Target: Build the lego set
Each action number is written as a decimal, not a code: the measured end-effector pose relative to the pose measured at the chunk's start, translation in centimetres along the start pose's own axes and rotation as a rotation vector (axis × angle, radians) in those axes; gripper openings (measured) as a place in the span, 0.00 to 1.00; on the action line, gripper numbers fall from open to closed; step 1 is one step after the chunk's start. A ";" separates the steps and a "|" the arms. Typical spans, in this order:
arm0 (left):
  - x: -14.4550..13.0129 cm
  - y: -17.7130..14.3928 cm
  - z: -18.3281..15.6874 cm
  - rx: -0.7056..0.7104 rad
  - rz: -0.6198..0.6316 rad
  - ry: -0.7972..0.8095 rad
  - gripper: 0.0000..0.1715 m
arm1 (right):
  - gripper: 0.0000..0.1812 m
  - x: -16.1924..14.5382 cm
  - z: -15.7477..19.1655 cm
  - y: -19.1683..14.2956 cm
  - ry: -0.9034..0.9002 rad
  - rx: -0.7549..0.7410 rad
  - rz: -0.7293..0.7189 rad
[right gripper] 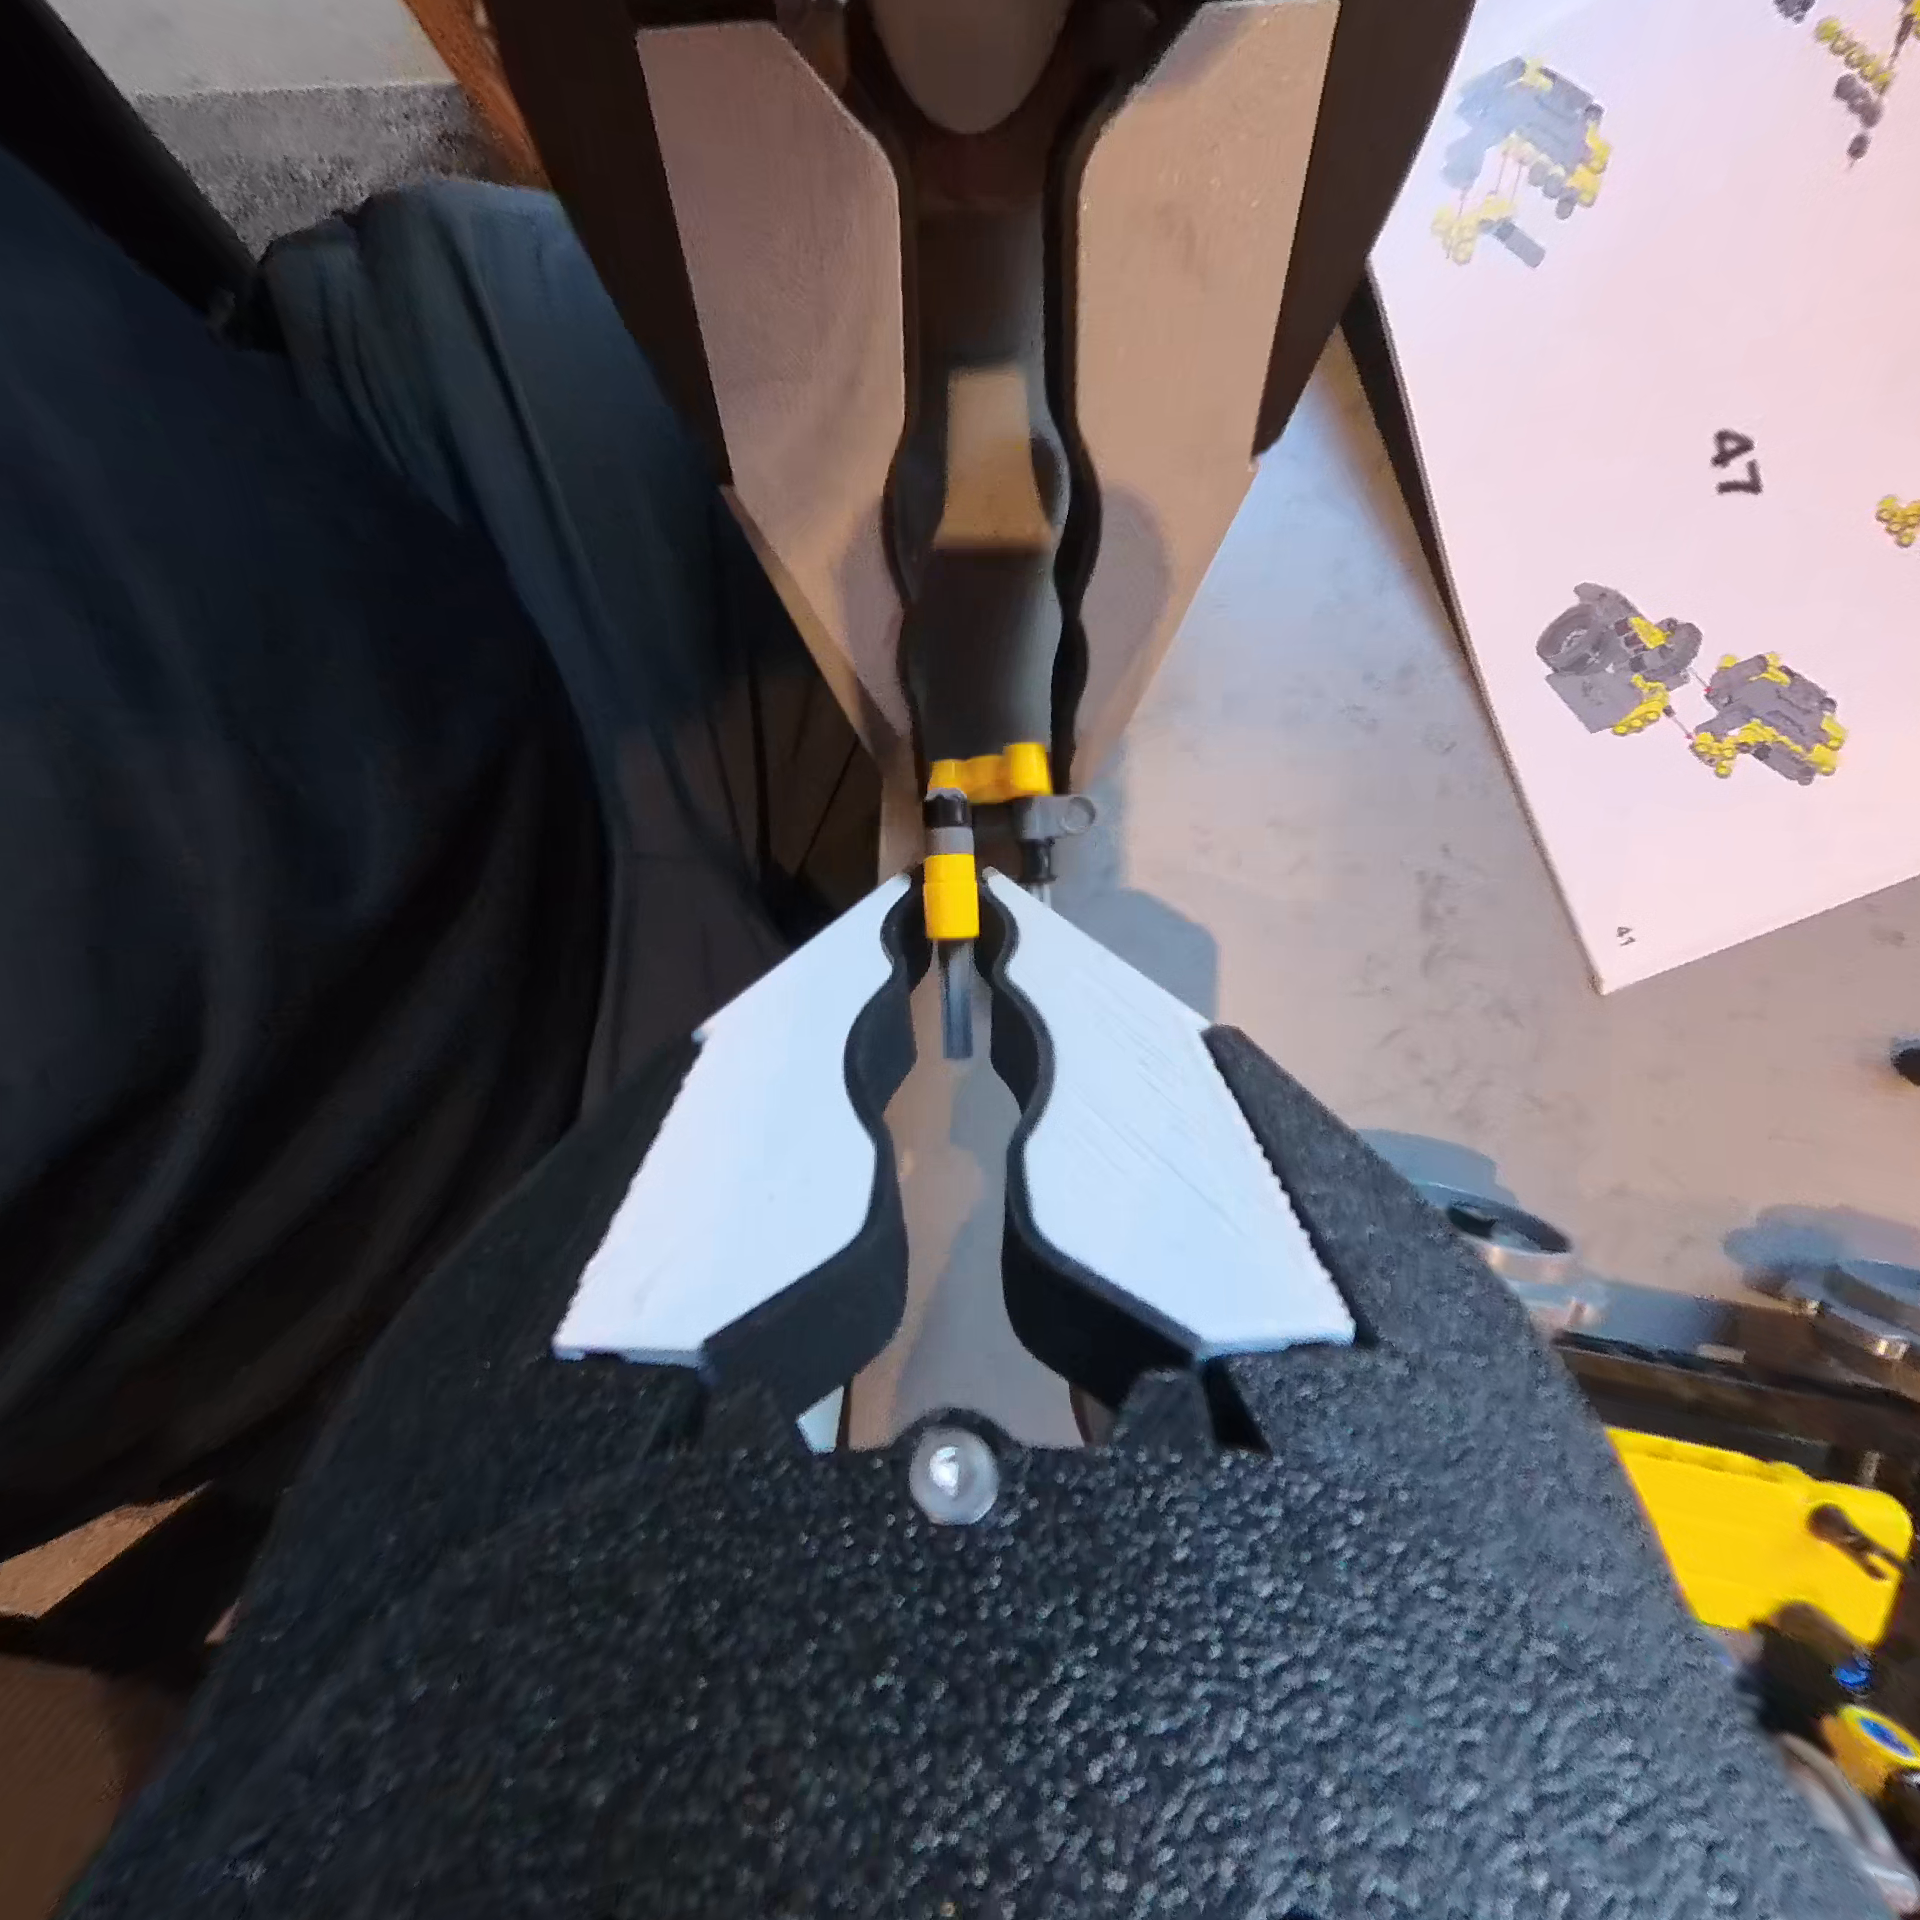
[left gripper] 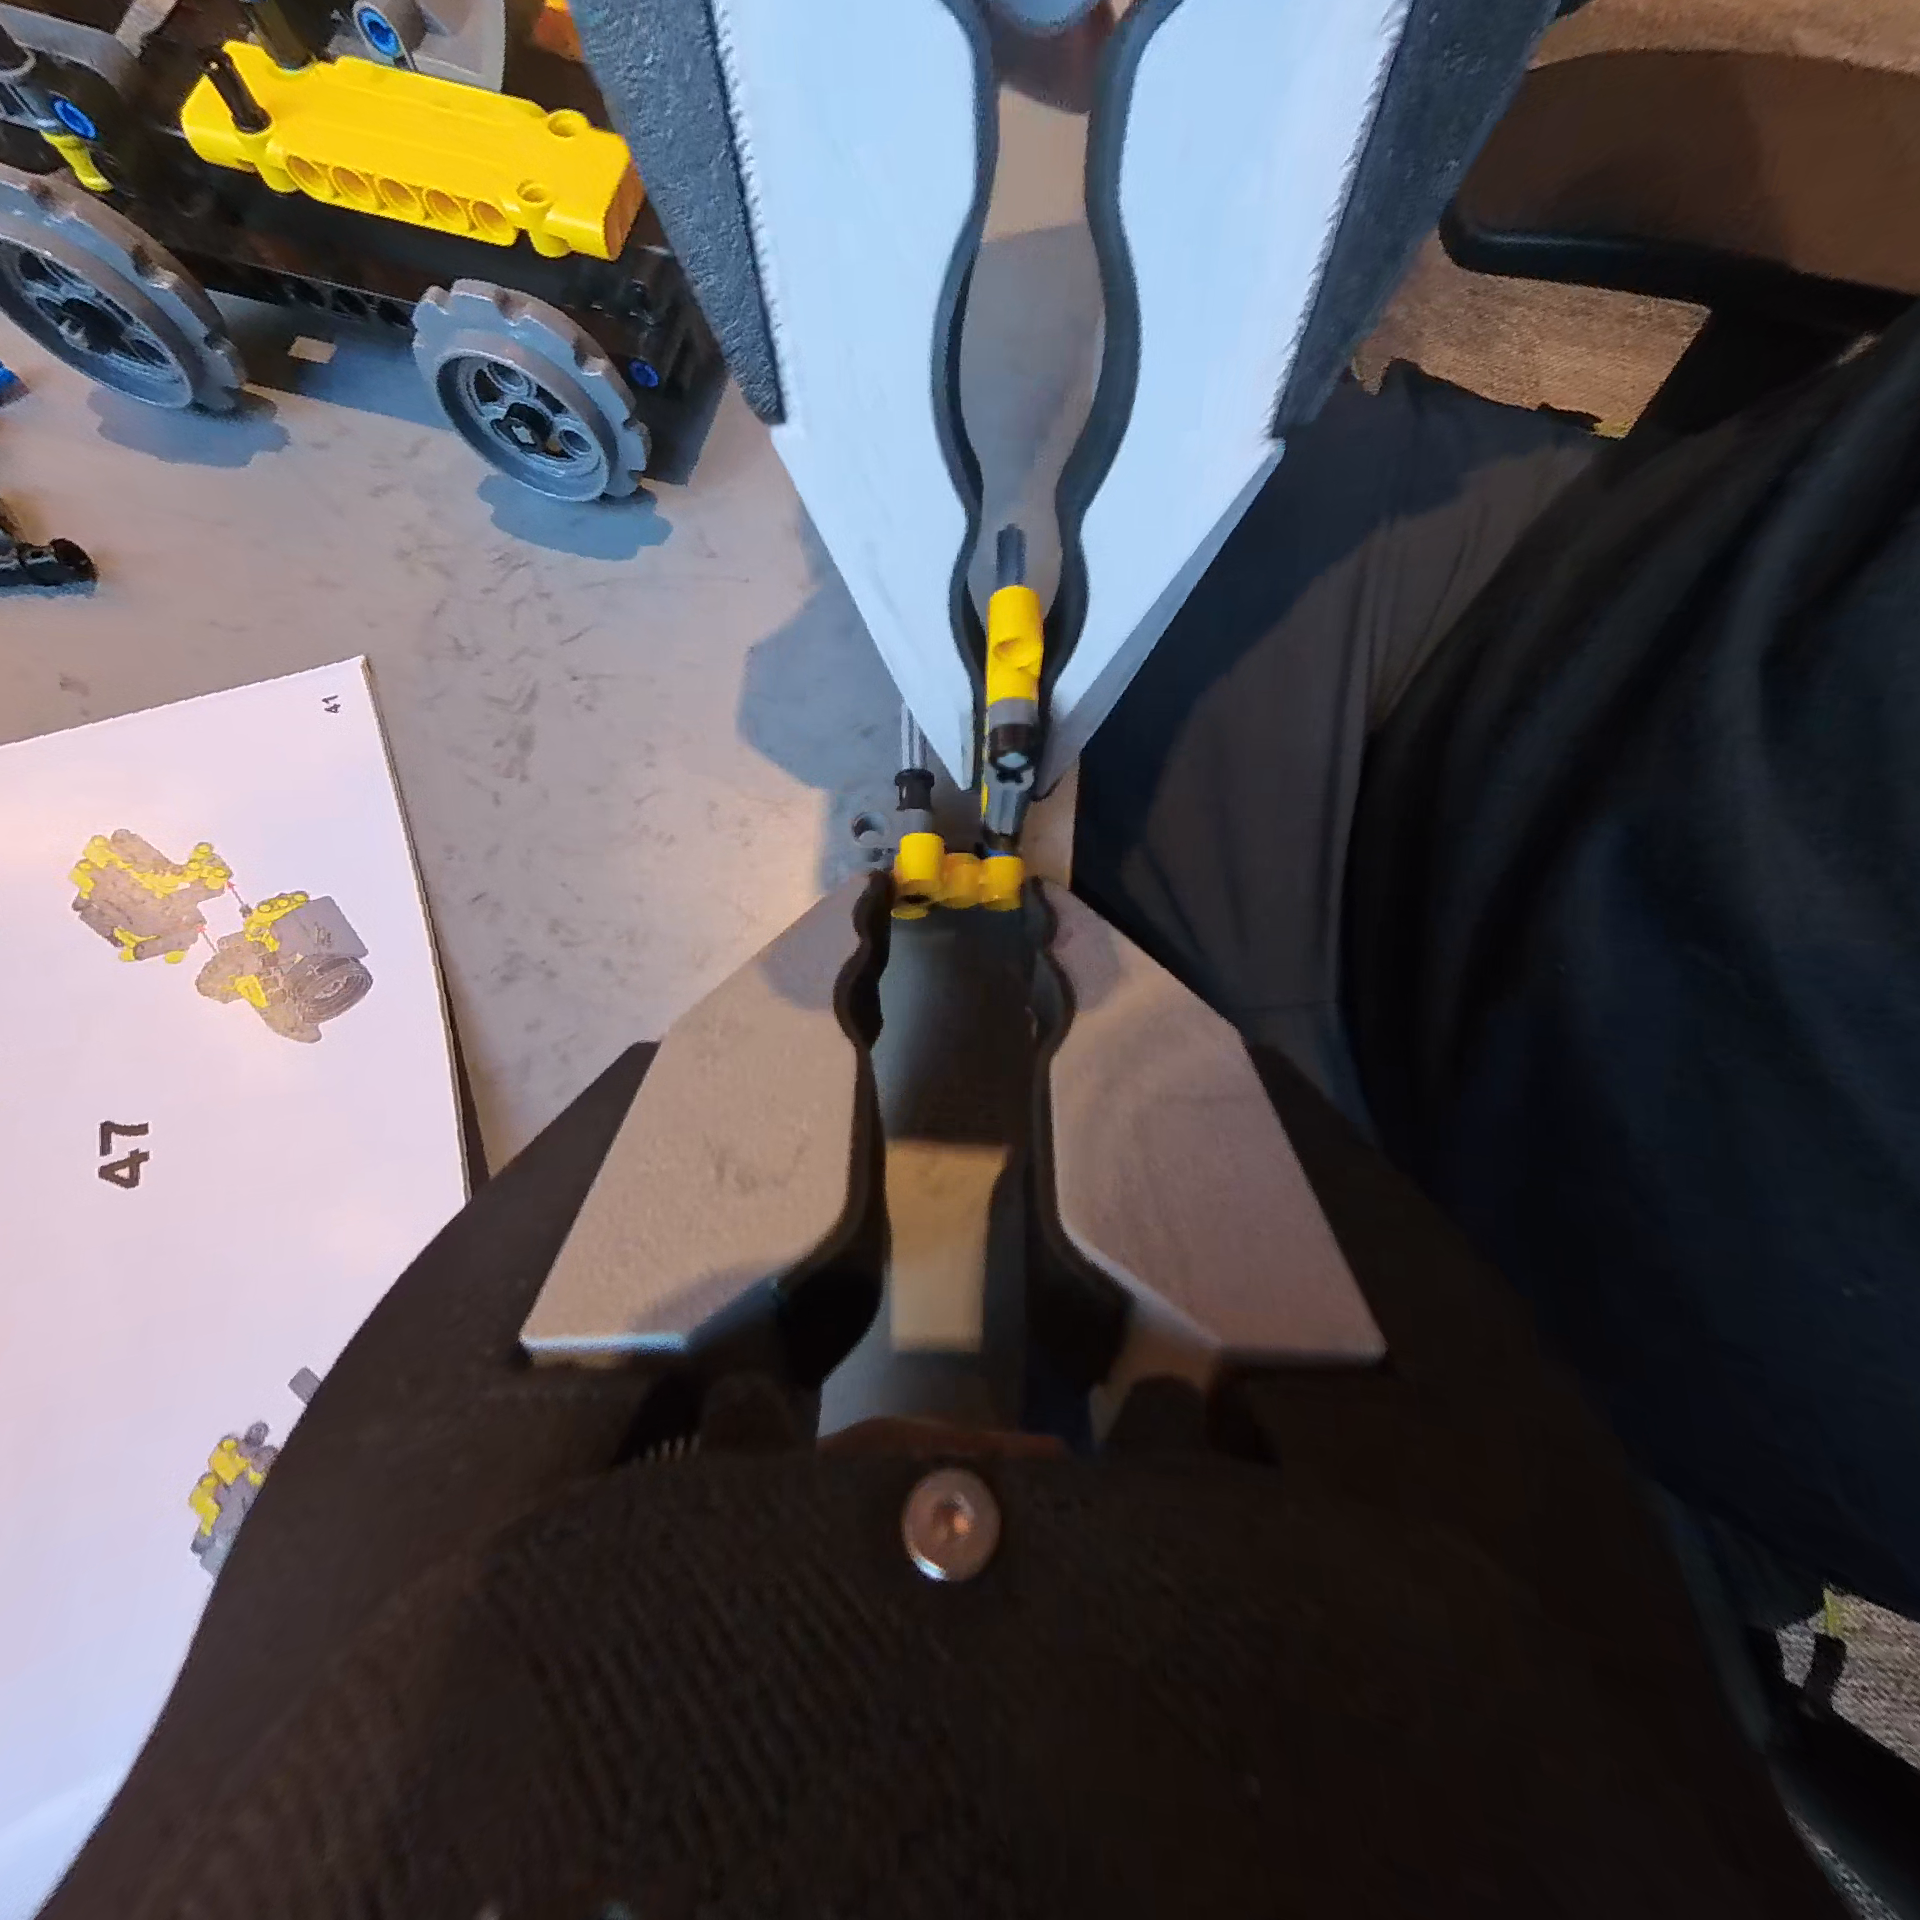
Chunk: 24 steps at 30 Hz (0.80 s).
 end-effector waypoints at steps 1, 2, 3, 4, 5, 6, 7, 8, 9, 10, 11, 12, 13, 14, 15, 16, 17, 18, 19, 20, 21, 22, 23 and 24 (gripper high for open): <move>0.0 0.0 0.0 -0.002 0.002 0.000 0.14 | 0.04 0.1 -0.1 0.0 -0.007 0.003 0.016; 0.0 0.0 0.1 -0.007 0.002 -0.003 0.14 | 0.04 0.2 -0.2 0.0 -0.014 0.006 0.029; 0.0 0.0 0.1 -0.013 0.000 -0.007 0.14 | 0.04 0.3 -0.2 -0.1 -0.019 0.011 0.038; 0.0 0.0 0.2 -0.015 0.000 -0.011 0.14 | 0.04 0.3 -0.4 -0.1 -0.018 0.015 0.042; 0.0 0.0 0.2 -0.011 0.000 -0.010 0.14 | 0.04 0.3 -0.5 0.0 -0.009 0.025 0.040; 0.0 0.0 0.2 -0.011 0.000 -0.012 0.14 | 0.04 0.4 -0.5 0.0 0.005 0.036 0.034; -0.1 -0.1 0.3 -0.010 0.000 -0.013 0.14 | 0.04 0.4 -0.6 0.0 0.013 0.041 0.023; -0.1 -0.1 0.3 -0.010 0.000 -0.015 0.14 | 0.04 0.3 -0.6 0.0 0.021 0.045 0.012; -0.1 -0.1 0.3 -0.010 -0.001 -0.015 0.14 | 0.04 0.2 -0.6 0.1 0.026 0.050 -0.003; -0.1 -0.1 0.3 -0.006 0.000 -0.014 0.14 | 0.03 0.2 -0.6 0.1 0.030 0.057 -0.021; -0.1 0.0 0.2 -0.003 0.001 -0.013 0.14 | 0.04 0.1 -0.7 0.2 0.036 0.068 -0.041; -0.1 -0.1 0.2 -0.001 0.002 -0.014 0.14 | 0.03 0.0 -0.7 0.2 0.045 0.083 -0.064; -0.1 -0.1 0.2 -0.002 0.003 -0.014 0.14 | 0.03 0.0 -0.7 0.3 0.057 0.101 -0.090; -0.1 -0.1 0.2 -0.001 0.004 -0.013 0.14 | 0.03 -0.1 -0.7 0.3 0.071 0.120 -0.114; -0.1 -0.1 0.2 0.001 0.005 -0.012 0.14 | 0.03 -0.1 -0.7 0.4 0.082 0.136 -0.130; -0.1 -0.1 0.2 0.004 0.005 -0.011 0.14 | 0.03 -0.1 -0.7 0.4 0.091 0.149 -0.139; -0.1 -0.1 0.2 0.007 0.004 -0.011 0.14 | 0.03 -0.2 -0.7 0.4 0.102 0.160 -0.142; -0.1 -0.1 0.2 0.006 0.002 -0.013 0.14 | 0.03 -0.2 -0.7 0.4 0.107 0.162 -0.142; -0.2 -0.1 0.2 0.003 0.001 -0.017 0.14 | 0.03 -0.3 -0.7 0.4 0.103 0.156 -0.143; -0.2 -0.1 0.2 0.000 0.001 -0.019 0.14 | 0.03 -0.3 -0.7 0.4 0.094 0.148 -0.144; -0.2 -0.1 0.2 -0.002 0.001 -0.020 0.14 | 0.03 -0.3 -0.7 0.4 0.084 0.144 -0.147; -0.2 -0.1 0.2 -0.003 0.001 -0.019 0.14 | 0.03 -0.3 -0.7 0.5 0.069 0.142 -0.152; -0.2 -0.1 0.2 -0.005 0.001 -0.020 0.14 | 0.03 -0.3 -0.7 0.5 0.052 0.137 -0.156; -0.2 -0.1 0.3 -0.008 0.002 -0.021 0.14 | 0.03 -0.2 -0.7 0.5 0.028 0.125 -0.155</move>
Point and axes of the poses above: each gripper's, where its closed fingertips meet, y out along the fingers, x out of its top, z = x × y across the jaws, the point moved 6 cm from there along -y, back along the fingers, and after that the axes turned 11 degrees about z, right-handed, at the moved point
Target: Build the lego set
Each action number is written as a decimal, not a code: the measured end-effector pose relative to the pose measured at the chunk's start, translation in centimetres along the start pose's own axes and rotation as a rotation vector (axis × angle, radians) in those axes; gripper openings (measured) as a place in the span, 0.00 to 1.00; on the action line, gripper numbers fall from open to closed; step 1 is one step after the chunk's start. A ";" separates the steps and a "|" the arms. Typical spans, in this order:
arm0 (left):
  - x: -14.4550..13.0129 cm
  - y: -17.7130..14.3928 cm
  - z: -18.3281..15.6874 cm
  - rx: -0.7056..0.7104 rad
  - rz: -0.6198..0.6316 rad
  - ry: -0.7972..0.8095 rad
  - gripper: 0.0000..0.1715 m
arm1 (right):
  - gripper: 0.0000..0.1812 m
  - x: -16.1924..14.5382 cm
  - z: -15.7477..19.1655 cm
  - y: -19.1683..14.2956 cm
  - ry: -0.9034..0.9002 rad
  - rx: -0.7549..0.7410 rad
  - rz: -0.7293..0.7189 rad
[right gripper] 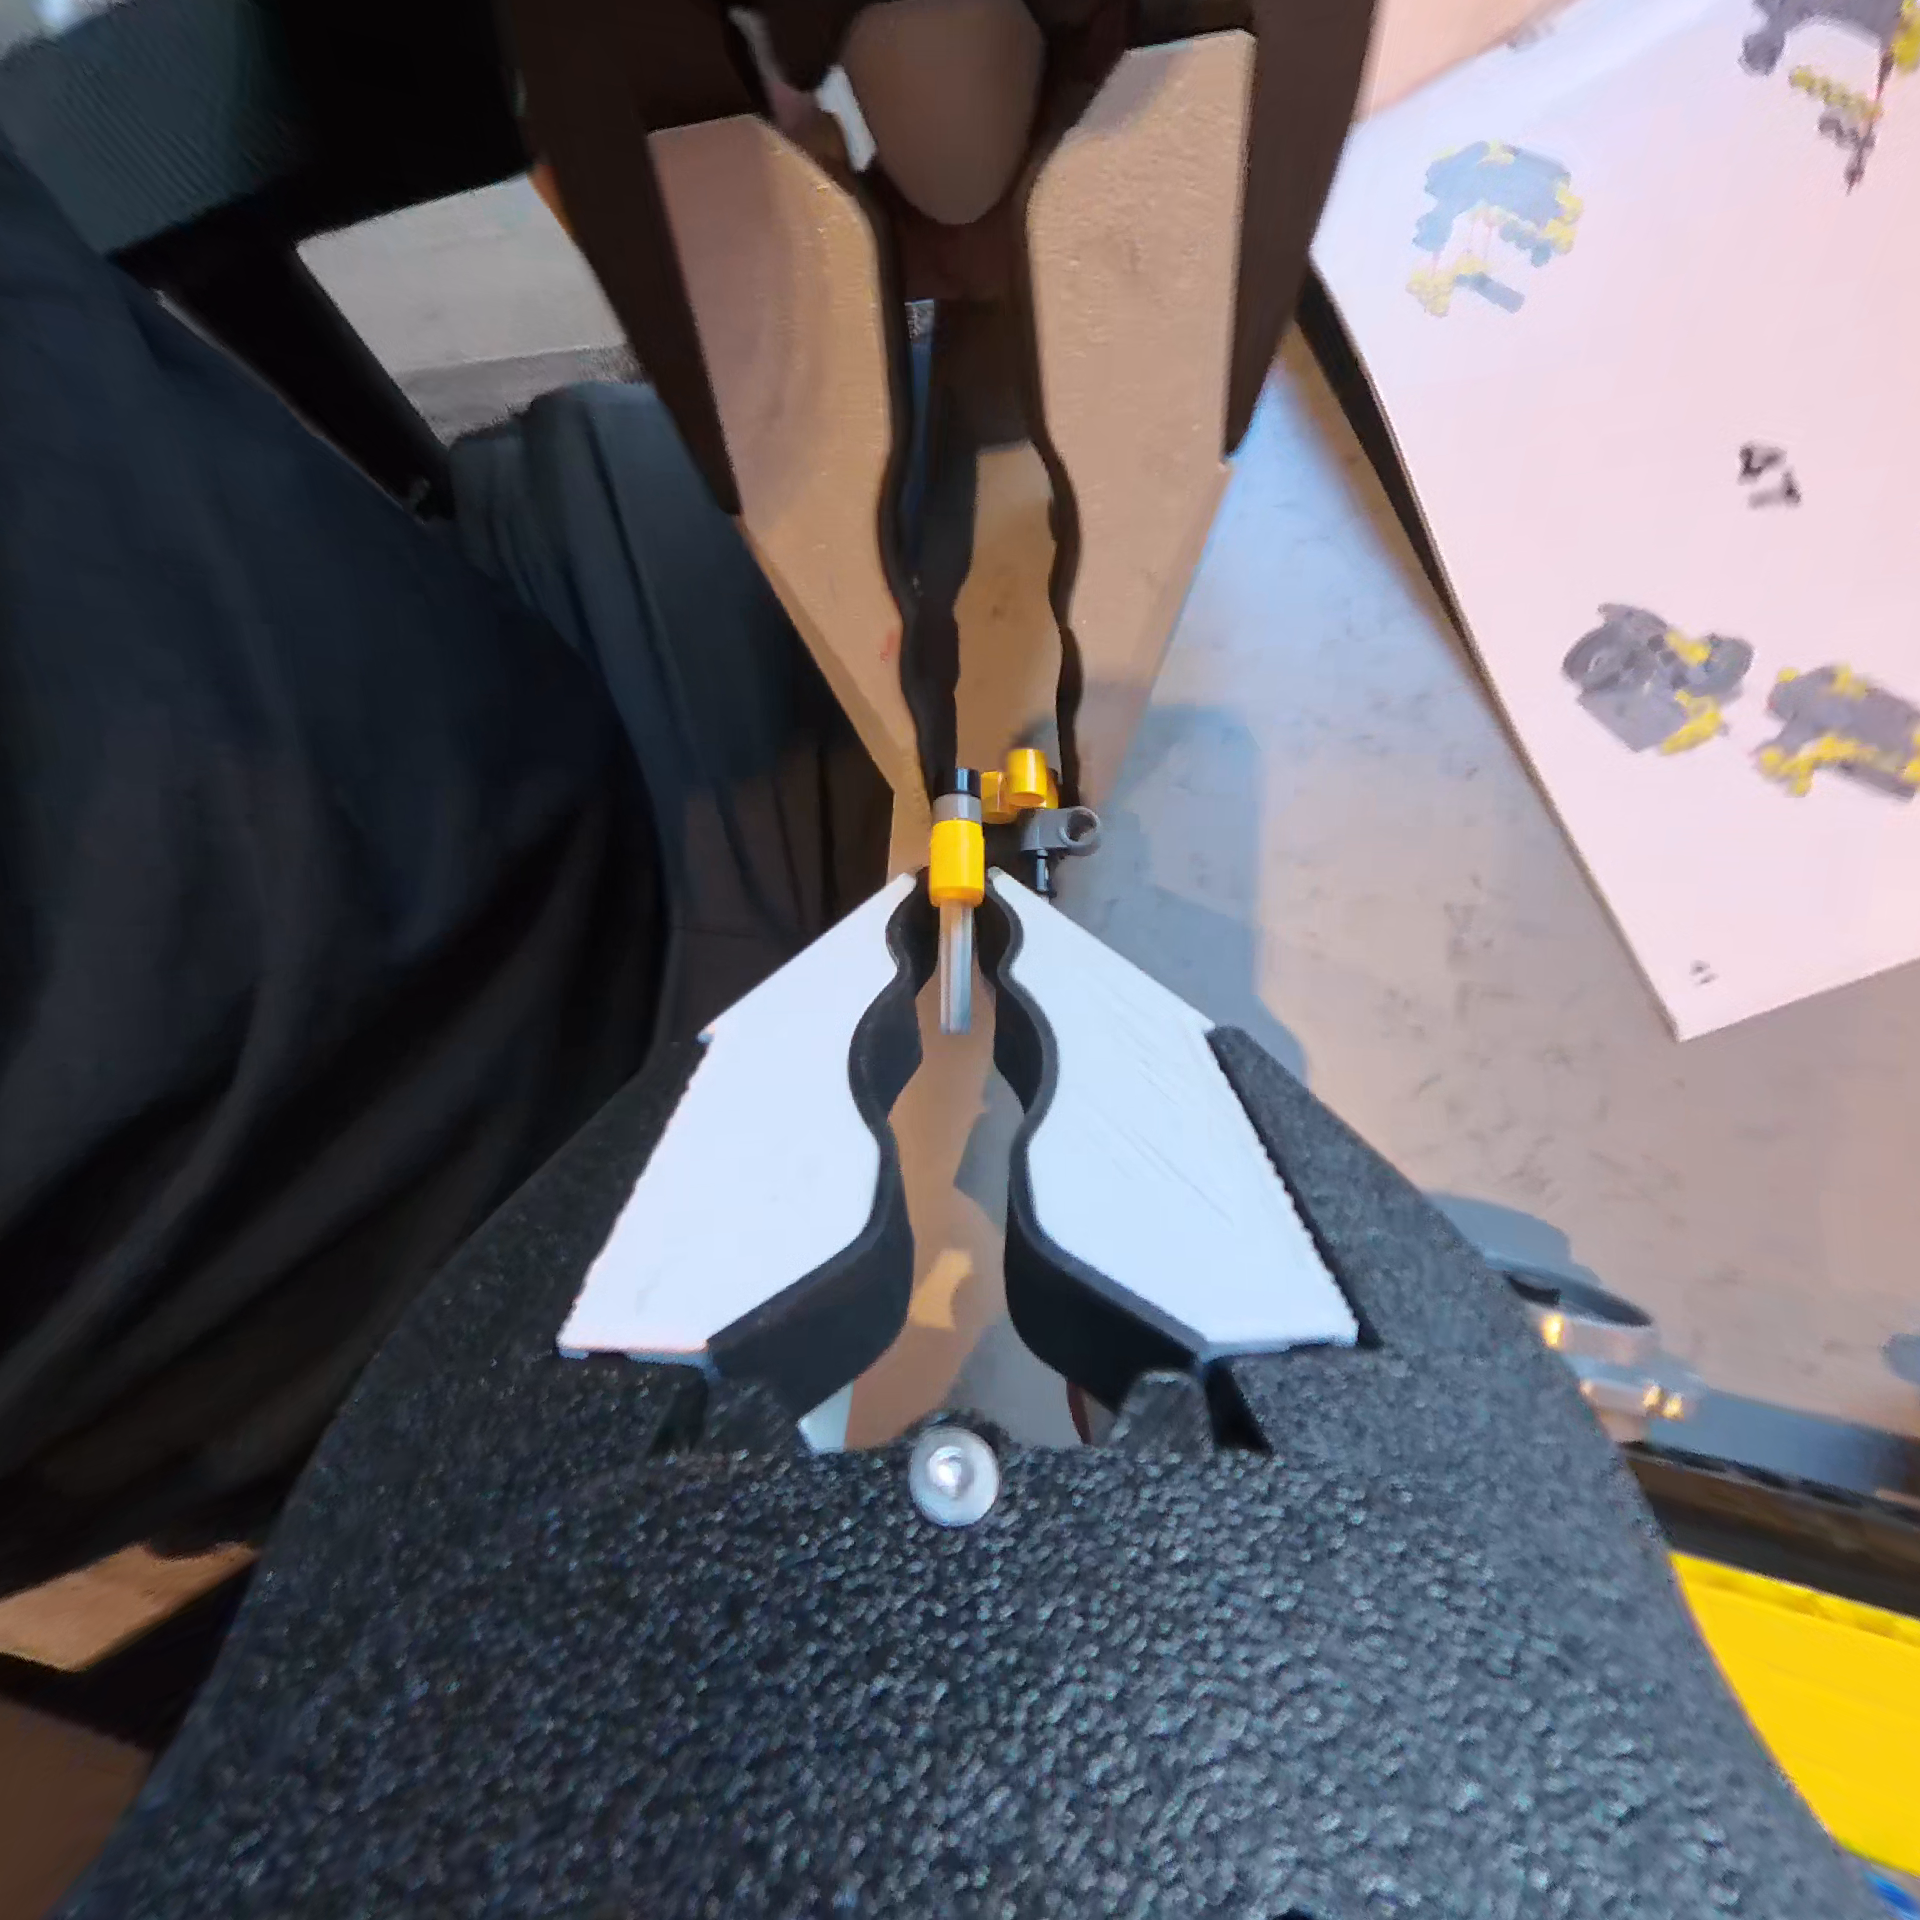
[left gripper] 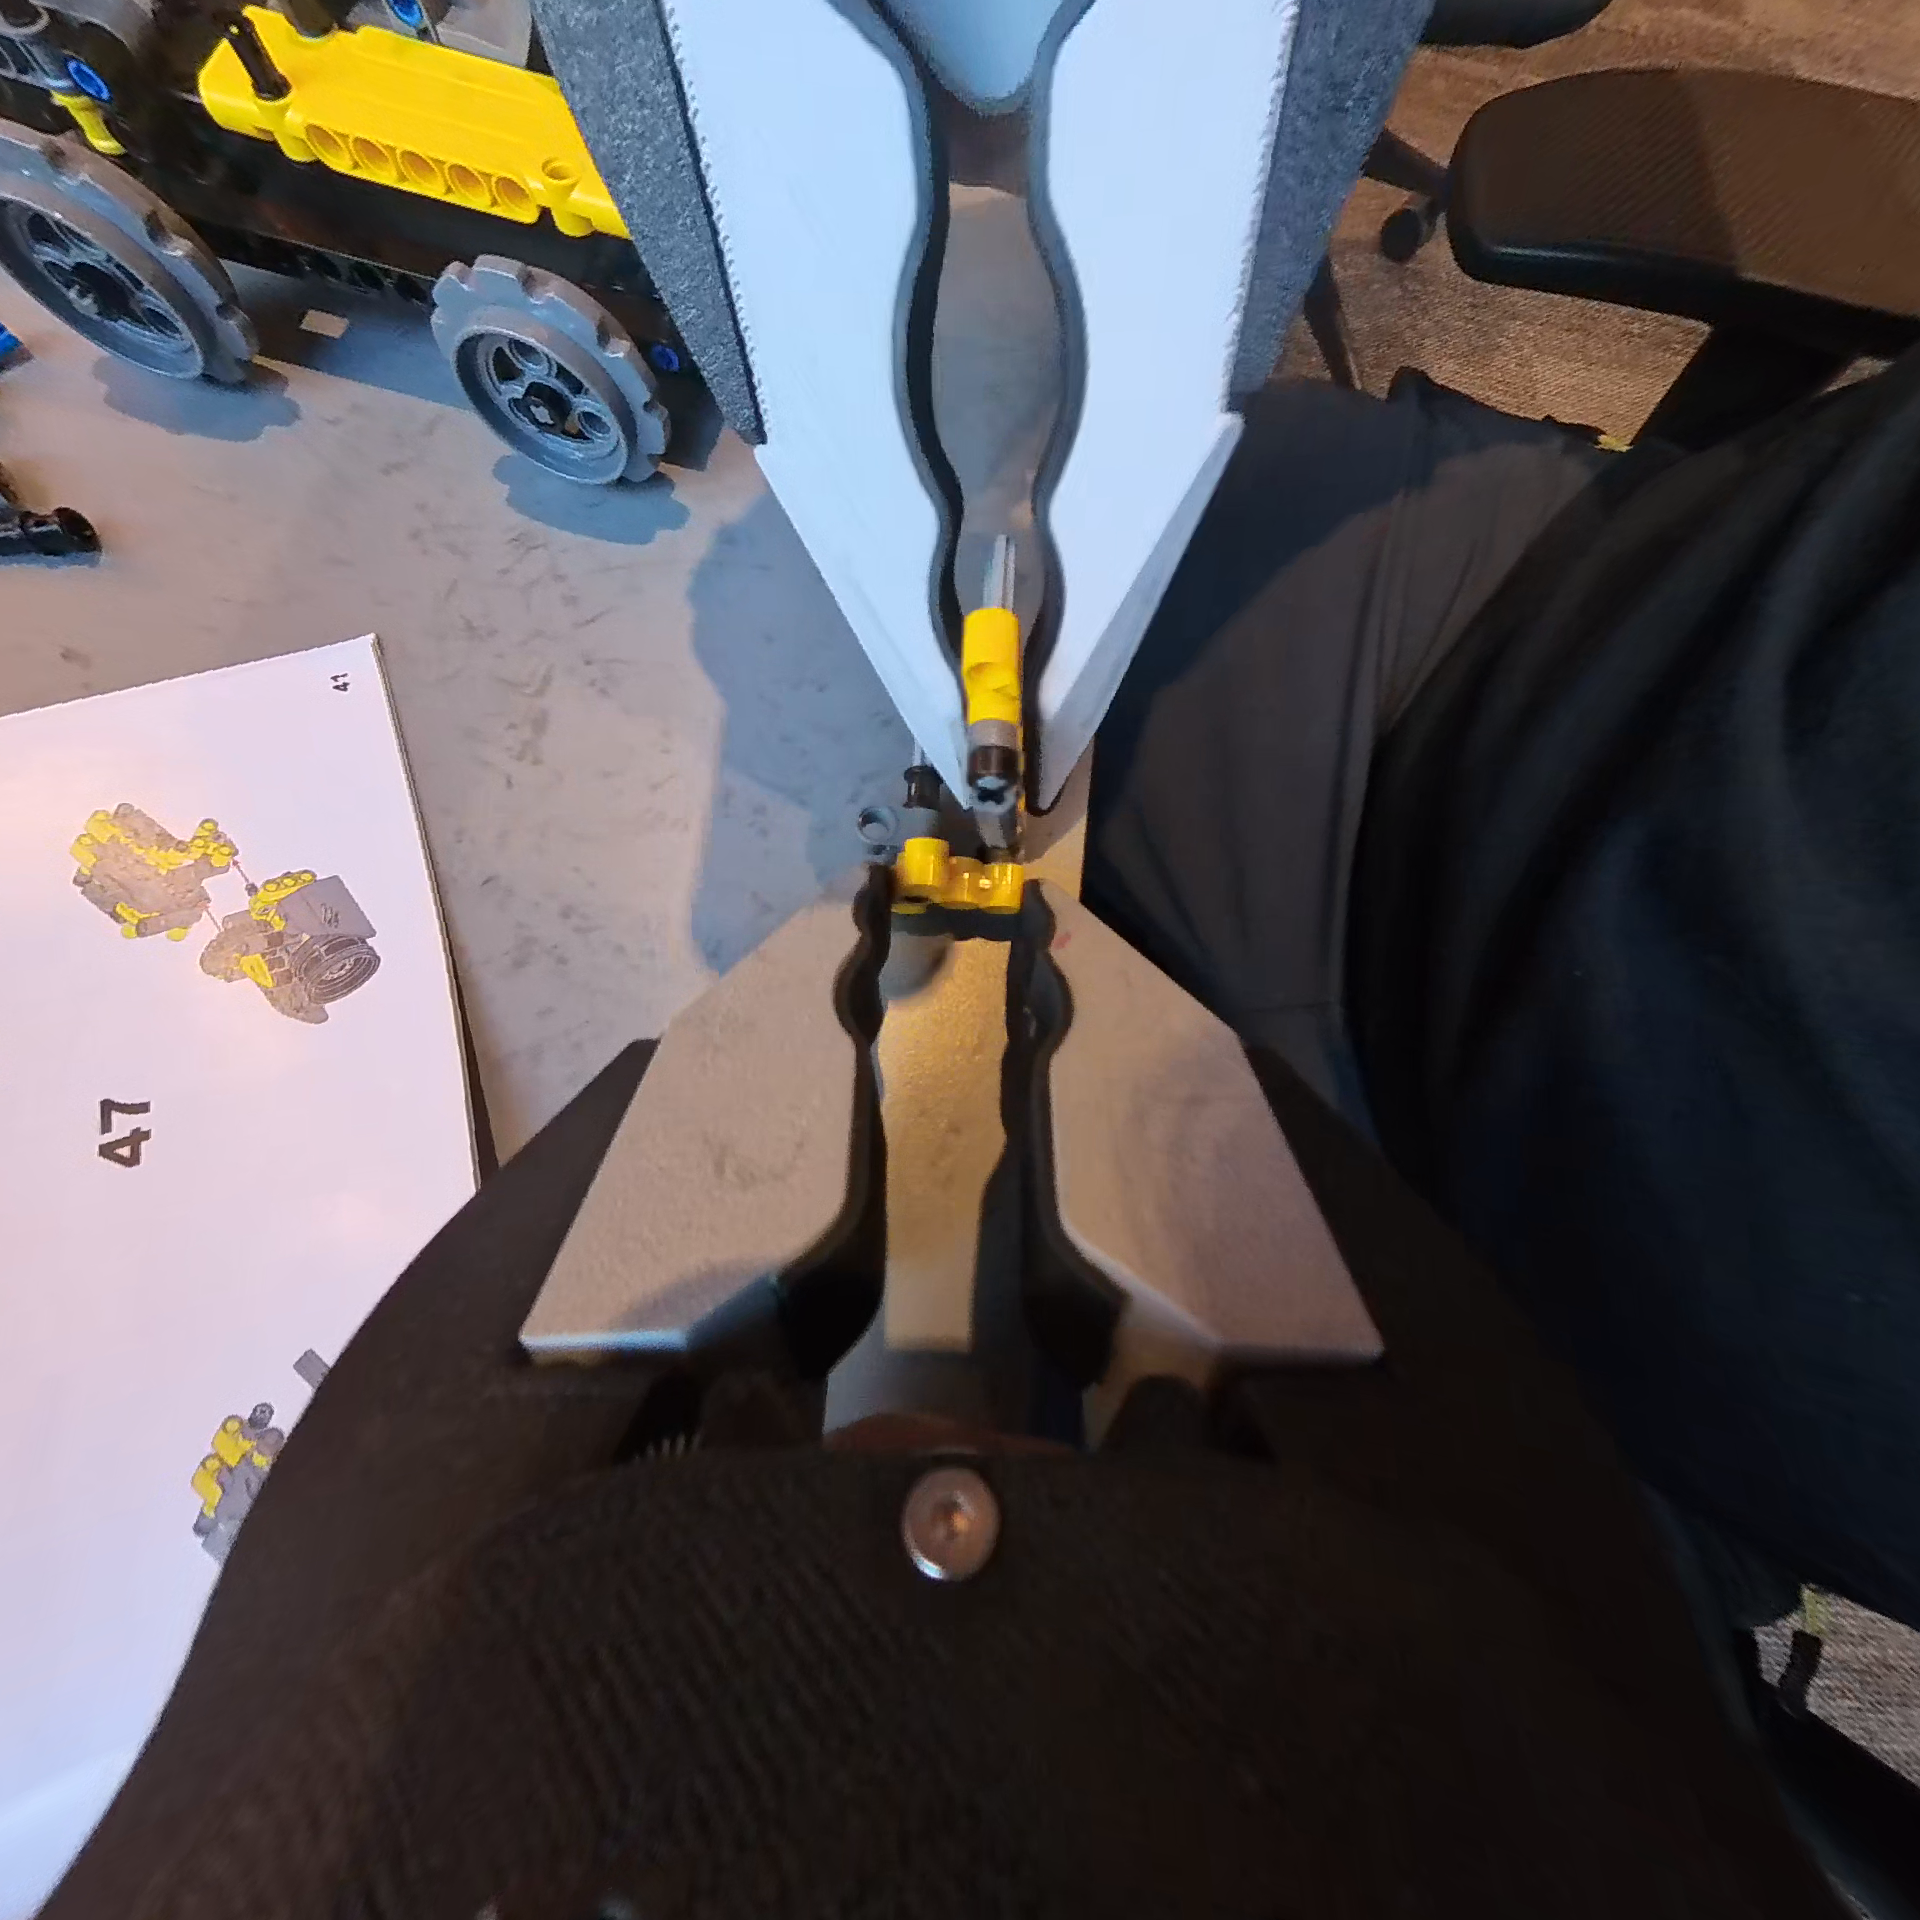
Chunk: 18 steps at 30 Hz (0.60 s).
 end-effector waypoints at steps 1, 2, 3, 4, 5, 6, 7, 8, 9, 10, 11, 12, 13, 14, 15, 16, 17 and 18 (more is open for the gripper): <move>0.0 0.0 0.0 -0.002 0.001 0.001 0.14 | 0.03 0.1 0.1 0.0 -0.034 -0.022 0.006; 0.0 0.0 0.0 -0.002 0.002 0.002 0.14 | 0.03 0.2 0.2 0.0 -0.076 -0.054 0.013; -0.1 0.0 0.1 -0.001 0.002 0.001 0.14 | 0.03 0.3 0.3 0.0 -0.114 -0.092 0.020; -0.1 -0.1 0.1 0.002 0.002 -0.002 0.14 | 0.03 0.4 0.4 0.0 -0.148 -0.129 0.021; -0.1 -0.1 0.2 0.011 0.003 -0.003 0.14 | 0.03 0.4 0.4 0.0 -0.171 -0.168 0.020; -0.1 -0.1 0.2 0.025 0.002 -0.002 0.14 | 0.03 0.4 0.4 0.1 -0.197 -0.211 0.023; -0.1 -0.1 0.3 0.030 -0.002 -0.004 0.14 | 0.03 0.4 0.5 0.1 -0.218 -0.250 0.030; 0.0 0.0 0.3 0.036 0.002 0.001 0.13 | 0.03 0.5 0.7 0.1 -0.227 -0.276 0.036; 0.0 0.0 0.3 0.035 0.001 0.001 0.13 | 0.04 0.5 0.7 0.1 -0.215 -0.273 0.038; 0.0 0.0 0.3 0.035 0.000 0.001 0.14 | 0.04 0.5 0.5 0.1 -0.160 -0.228 0.027; 0.0 0.0 0.3 0.036 0.000 0.002 0.14 | 0.03 0.4 0.3 0.1 -0.094 -0.169 0.001; 0.0 0.0 0.3 0.036 0.001 0.002 0.14 | 0.04 0.4 0.1 0.1 -0.053 -0.130 -0.018; 0.0 0.0 0.3 0.039 0.002 0.002 0.14 | 0.03 0.4 0.1 0.1 -0.043 -0.123 -0.025; -0.1 -0.1 0.3 0.045 0.003 0.002 0.14 | 0.04 0.5 0.1 0.1 -0.044 -0.132 -0.026; -0.1 -0.1 0.4 0.049 0.003 0.000 0.14 | 0.04 0.6 0.1 0.2 -0.037 -0.135 -0.028; -0.1 -0.1 0.5 0.054 0.003 -0.010 0.13 | 0.04 0.6 0.0 0.2 -0.020 -0.133 -0.042; -0.1 -0.2 0.6 0.055 0.001 -0.018 0.13 | 0.04 0.6 -0.1 0.3 -0.001 -0.126 -0.063; -0.1 -0.2 0.6 0.054 0.001 -0.020 0.13 | 0.04 0.5 -0.2 0.3 0.016 -0.116 -0.085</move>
Point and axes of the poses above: each gripper's, where its closed fingertips meet, y out along the fingers, x out of its top, z = x × y across the jaws, the point moved 6 cm from there along -y, back along the fingers, and after that the axes turned 11 degrees about z, right-handed, at the moved point
